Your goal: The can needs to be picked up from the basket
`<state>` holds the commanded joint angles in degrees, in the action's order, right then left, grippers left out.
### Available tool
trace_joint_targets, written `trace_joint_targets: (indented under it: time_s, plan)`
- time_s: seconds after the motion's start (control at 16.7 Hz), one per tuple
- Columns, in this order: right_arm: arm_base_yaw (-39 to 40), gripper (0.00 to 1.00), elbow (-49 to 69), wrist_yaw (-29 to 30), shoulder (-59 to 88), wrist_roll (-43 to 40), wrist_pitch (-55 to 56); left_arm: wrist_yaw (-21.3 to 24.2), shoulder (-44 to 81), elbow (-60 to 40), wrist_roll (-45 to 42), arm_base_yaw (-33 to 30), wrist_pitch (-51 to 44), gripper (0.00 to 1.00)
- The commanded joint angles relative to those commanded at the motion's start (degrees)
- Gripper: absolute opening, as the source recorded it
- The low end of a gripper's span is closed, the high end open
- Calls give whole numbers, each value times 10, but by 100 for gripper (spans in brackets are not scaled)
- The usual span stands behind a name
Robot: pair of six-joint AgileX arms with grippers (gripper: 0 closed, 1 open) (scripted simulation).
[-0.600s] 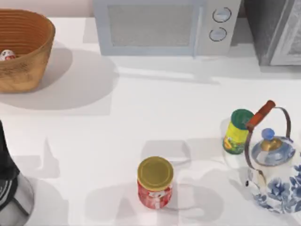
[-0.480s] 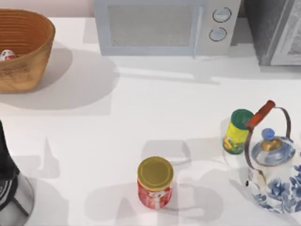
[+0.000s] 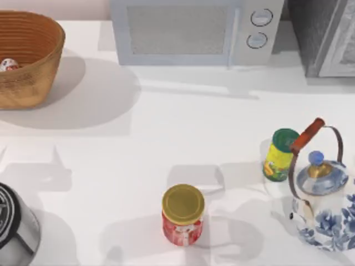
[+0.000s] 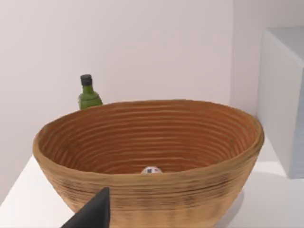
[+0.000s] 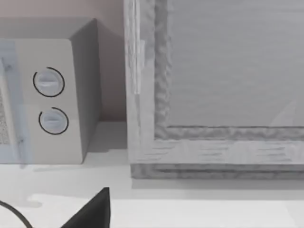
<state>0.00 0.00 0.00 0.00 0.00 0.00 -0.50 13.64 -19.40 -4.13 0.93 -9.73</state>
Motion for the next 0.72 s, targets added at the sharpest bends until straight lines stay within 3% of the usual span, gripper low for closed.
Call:
trace_joint_targets:
  time_s: [0.72]
  plan:
    - [0,100,0,0,0,0,0,22,484,-703,4,-1,-264,100]
